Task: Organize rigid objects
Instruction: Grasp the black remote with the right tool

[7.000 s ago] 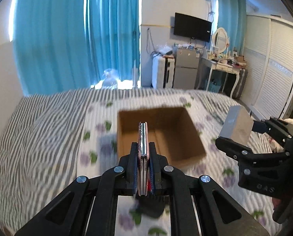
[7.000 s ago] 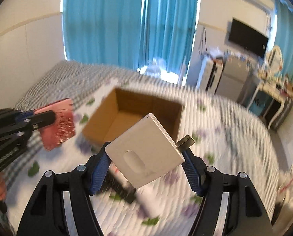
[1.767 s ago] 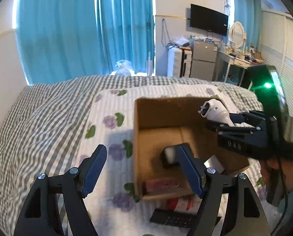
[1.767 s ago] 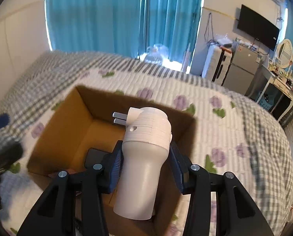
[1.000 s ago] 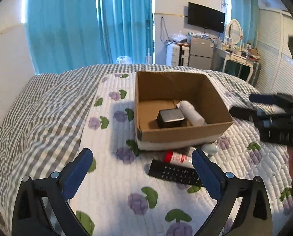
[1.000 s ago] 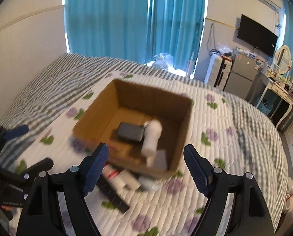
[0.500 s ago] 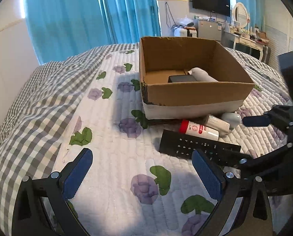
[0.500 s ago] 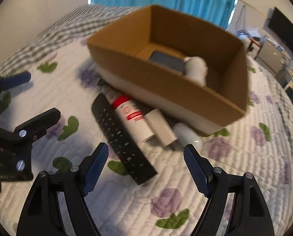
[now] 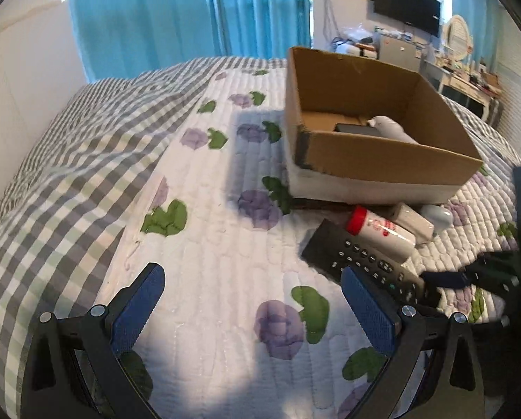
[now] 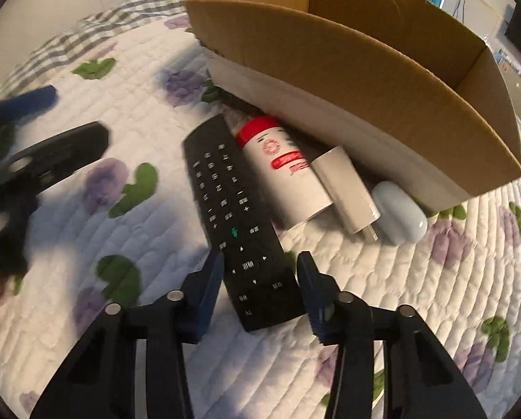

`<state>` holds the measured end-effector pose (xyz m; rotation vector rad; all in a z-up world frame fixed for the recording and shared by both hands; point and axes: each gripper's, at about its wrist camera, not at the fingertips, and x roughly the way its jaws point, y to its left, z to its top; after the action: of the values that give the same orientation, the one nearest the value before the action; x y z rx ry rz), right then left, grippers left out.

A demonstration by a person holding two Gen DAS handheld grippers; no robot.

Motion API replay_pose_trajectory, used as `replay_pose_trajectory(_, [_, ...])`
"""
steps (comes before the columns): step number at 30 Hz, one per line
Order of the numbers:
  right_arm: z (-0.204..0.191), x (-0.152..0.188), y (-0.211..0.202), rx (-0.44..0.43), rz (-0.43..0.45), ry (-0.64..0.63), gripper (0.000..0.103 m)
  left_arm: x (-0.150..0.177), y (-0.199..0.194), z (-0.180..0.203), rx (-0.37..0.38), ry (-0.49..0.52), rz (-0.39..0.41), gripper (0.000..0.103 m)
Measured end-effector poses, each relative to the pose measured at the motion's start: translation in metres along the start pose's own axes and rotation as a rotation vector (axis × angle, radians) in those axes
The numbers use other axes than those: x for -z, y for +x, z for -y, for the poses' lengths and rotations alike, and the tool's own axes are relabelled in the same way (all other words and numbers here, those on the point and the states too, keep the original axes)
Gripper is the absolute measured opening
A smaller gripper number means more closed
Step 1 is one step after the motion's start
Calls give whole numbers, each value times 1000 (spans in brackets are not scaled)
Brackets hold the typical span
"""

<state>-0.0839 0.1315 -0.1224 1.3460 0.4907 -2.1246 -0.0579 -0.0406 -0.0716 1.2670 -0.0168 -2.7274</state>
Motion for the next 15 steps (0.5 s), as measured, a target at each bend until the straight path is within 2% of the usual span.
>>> replay_pose_trajectory(5, [-10, 4, 0, -22, -6, -32, 38, 0, 0, -7, 13, -39, -4, 103])
replay_pose_trajectory(10, [-4, -15, 19, -106, 9, 27, 46, 1, 1, -6, 3, -35, -6, 103])
replay_pose_trajectory(15, [-2, -21, 35, -130, 18, 62, 46, 0, 3, -7, 3, -35, -10, 103])
